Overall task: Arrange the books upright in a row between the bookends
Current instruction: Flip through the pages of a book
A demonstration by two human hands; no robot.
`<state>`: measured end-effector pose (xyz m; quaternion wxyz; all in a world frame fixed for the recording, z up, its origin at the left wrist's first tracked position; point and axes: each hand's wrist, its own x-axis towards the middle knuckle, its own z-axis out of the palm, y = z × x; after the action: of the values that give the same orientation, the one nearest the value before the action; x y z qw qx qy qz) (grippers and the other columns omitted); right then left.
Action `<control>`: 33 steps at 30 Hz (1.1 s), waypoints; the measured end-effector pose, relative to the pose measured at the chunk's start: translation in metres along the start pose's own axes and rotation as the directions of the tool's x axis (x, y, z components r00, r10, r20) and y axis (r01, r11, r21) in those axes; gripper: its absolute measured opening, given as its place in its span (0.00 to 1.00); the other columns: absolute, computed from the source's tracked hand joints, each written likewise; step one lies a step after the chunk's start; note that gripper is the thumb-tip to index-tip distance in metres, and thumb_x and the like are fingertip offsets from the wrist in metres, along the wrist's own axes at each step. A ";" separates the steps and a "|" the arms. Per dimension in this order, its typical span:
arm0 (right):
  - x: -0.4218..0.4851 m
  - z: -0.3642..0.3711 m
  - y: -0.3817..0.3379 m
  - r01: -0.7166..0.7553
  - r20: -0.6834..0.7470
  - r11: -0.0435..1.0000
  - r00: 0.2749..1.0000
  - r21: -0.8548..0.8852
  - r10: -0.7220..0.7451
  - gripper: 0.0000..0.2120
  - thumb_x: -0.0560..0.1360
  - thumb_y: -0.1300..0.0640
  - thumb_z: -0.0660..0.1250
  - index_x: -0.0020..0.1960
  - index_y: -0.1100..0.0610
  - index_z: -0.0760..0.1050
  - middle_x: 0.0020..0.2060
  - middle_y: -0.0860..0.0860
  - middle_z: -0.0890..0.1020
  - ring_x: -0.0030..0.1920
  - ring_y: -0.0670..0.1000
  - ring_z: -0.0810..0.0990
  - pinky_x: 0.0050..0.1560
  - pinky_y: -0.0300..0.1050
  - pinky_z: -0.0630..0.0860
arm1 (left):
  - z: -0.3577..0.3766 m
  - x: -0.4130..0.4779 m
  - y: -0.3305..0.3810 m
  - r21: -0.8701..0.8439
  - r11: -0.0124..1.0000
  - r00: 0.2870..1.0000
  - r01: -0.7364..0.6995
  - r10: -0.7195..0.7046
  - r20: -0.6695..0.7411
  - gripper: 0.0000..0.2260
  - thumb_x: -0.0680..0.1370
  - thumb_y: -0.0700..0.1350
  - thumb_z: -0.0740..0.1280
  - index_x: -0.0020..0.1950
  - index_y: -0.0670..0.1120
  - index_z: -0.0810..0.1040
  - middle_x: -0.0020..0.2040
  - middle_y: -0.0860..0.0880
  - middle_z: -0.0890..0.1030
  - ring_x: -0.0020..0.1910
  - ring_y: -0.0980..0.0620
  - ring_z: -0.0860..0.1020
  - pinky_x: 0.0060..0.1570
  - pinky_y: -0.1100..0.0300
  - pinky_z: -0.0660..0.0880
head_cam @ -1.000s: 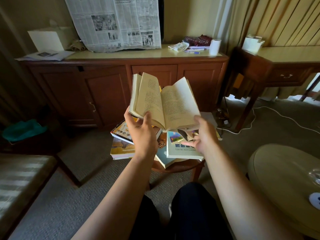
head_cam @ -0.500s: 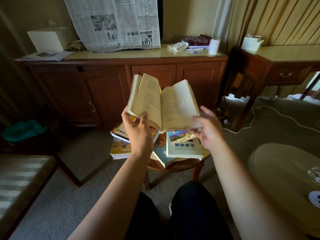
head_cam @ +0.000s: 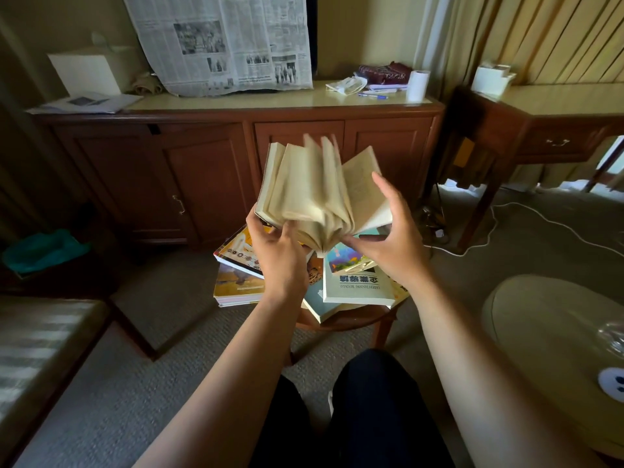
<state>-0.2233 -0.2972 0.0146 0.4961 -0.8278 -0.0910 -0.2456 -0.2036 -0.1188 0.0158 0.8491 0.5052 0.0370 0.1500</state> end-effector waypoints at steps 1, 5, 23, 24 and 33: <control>-0.001 0.000 0.000 0.037 -0.032 0.999 0.999 -0.039 -0.038 0.45 0.67 0.53 0.83 0.78 0.42 0.64 0.76 0.47 0.67 0.76 0.44 0.64 0.68 0.28 0.65 | 0.000 0.000 0.000 -0.006 1.000 1.000 0.009 -0.009 -0.004 0.20 0.80 0.33 0.67 0.69 0.49 0.72 0.58 0.52 0.85 0.60 0.48 0.84 0.62 0.34 0.78; -0.004 0.007 0.005 0.148 -0.153 0.979 0.974 -0.142 -0.170 0.32 0.66 0.64 0.83 0.67 0.50 0.77 0.74 0.55 0.66 0.75 0.47 0.66 0.59 0.24 0.70 | 0.002 0.000 -0.002 -0.021 1.000 1.000 0.023 -0.023 0.001 0.21 0.81 0.35 0.68 0.71 0.52 0.71 0.59 0.51 0.84 0.60 0.50 0.83 0.59 0.35 0.80; 0.004 0.027 -0.001 0.011 -0.084 0.999 0.996 -0.042 -0.015 0.27 0.72 0.54 0.79 0.68 0.42 0.74 0.63 0.46 0.74 0.65 0.44 0.73 0.63 0.39 0.72 | 0.003 -0.006 0.000 -0.062 0.996 0.998 0.063 -0.063 0.005 0.20 0.82 0.34 0.66 0.72 0.50 0.70 0.59 0.47 0.84 0.59 0.48 0.84 0.53 0.36 0.83; 0.005 0.026 -0.001 0.013 -0.081 0.999 0.997 -0.030 -0.016 0.28 0.72 0.56 0.78 0.68 0.42 0.74 0.64 0.45 0.75 0.65 0.45 0.74 0.63 0.40 0.73 | 0.002 -0.006 0.000 -0.062 0.996 0.998 0.060 -0.060 0.007 0.20 0.82 0.34 0.66 0.72 0.50 0.70 0.59 0.47 0.84 0.58 0.48 0.84 0.53 0.37 0.83; 0.007 0.040 -0.012 0.080 -0.143 0.941 0.981 -0.327 -0.133 0.32 0.73 0.63 0.70 0.73 0.39 0.72 0.67 0.54 0.70 0.64 0.53 0.76 0.57 0.27 0.69 | 0.003 -0.012 -0.001 -0.046 0.998 0.998 0.051 -0.049 0.030 0.20 0.82 0.34 0.66 0.71 0.48 0.70 0.59 0.45 0.85 0.59 0.46 0.84 0.57 0.34 0.81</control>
<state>-0.2097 -0.2577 0.0121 0.3469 -0.8682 -0.0538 -0.3507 -0.2136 -0.1256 0.0156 0.8647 0.4860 0.0339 0.1223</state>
